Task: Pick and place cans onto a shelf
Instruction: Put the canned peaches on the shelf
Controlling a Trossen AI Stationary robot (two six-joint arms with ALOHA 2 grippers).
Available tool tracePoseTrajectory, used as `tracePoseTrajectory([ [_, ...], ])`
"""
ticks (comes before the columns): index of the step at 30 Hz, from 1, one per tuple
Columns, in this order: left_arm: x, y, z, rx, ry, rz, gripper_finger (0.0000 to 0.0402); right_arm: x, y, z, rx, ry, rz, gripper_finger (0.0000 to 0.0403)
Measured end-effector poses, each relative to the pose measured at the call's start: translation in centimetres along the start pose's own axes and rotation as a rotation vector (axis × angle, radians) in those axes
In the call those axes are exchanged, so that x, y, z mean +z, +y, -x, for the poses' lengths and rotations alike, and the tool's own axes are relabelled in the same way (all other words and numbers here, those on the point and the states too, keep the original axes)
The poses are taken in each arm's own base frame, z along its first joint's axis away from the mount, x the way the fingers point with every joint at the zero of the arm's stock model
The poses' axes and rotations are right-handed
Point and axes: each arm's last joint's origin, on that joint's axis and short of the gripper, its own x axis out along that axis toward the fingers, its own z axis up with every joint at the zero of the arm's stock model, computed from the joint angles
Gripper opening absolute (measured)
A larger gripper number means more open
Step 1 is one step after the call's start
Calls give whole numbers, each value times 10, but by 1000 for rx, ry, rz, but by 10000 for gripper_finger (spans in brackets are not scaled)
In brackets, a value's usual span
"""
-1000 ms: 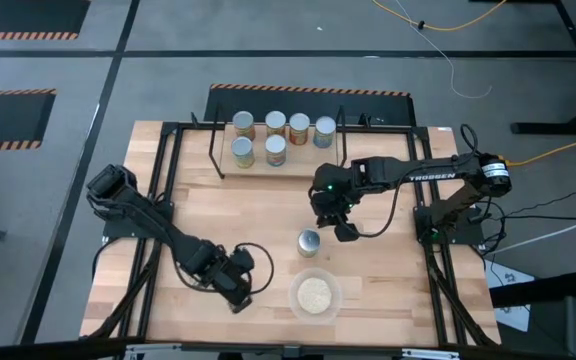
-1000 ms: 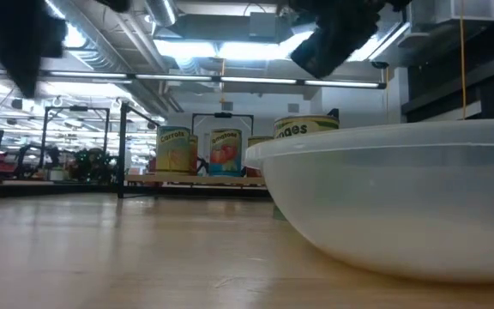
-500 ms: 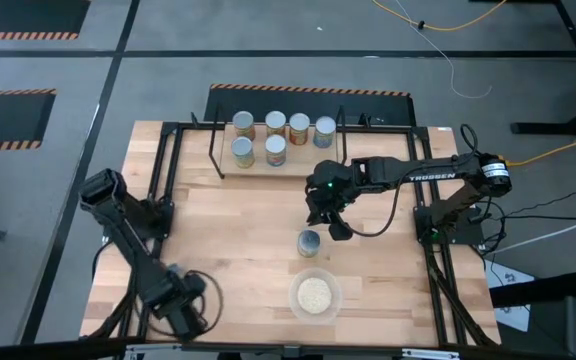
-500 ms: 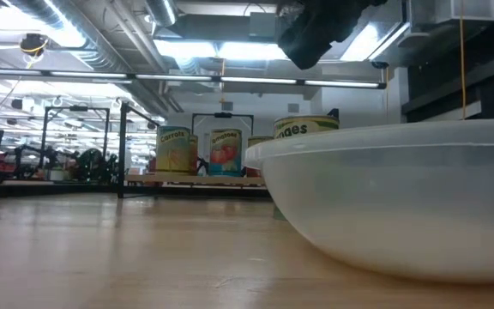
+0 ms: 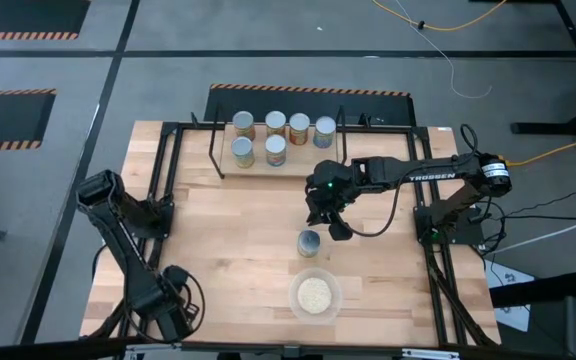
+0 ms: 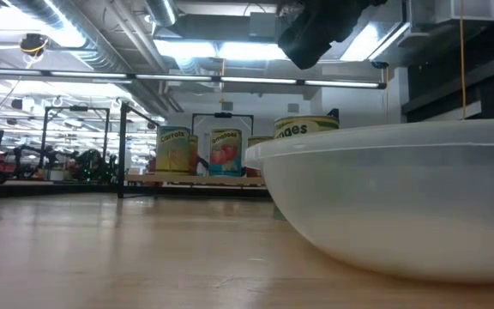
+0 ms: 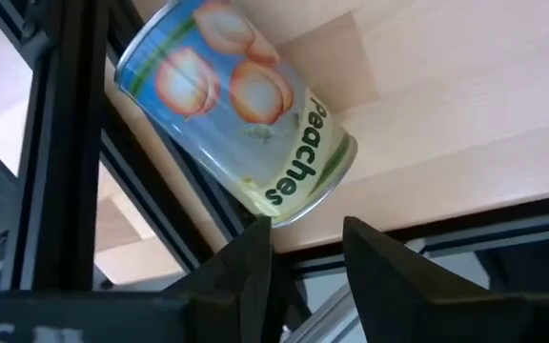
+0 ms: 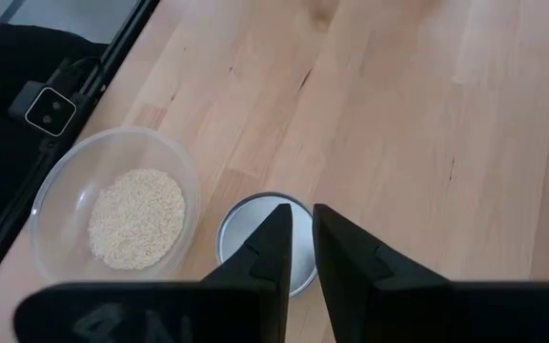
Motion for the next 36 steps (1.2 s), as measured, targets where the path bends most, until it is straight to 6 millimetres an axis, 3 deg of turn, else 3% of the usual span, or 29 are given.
tracePoseTrajectory([
  [11, 2, 3, -1, 33, -25, 132, 125, 0, 0, 0, 0, 0, 0, 52],
  [21, -1, -2, -17, 107, -52, 144, 125, 0, 0, 0, 0, 0, 0, 52],
  [31, 15, -4, -27, 24, -247, 159, 125, 0, 0, 0, -1, 0, 3, 52],
  [36, 29, -15, -24, -160, -483, 103, 125, 0, 0, 0, -2, -3, 4, 52],
])
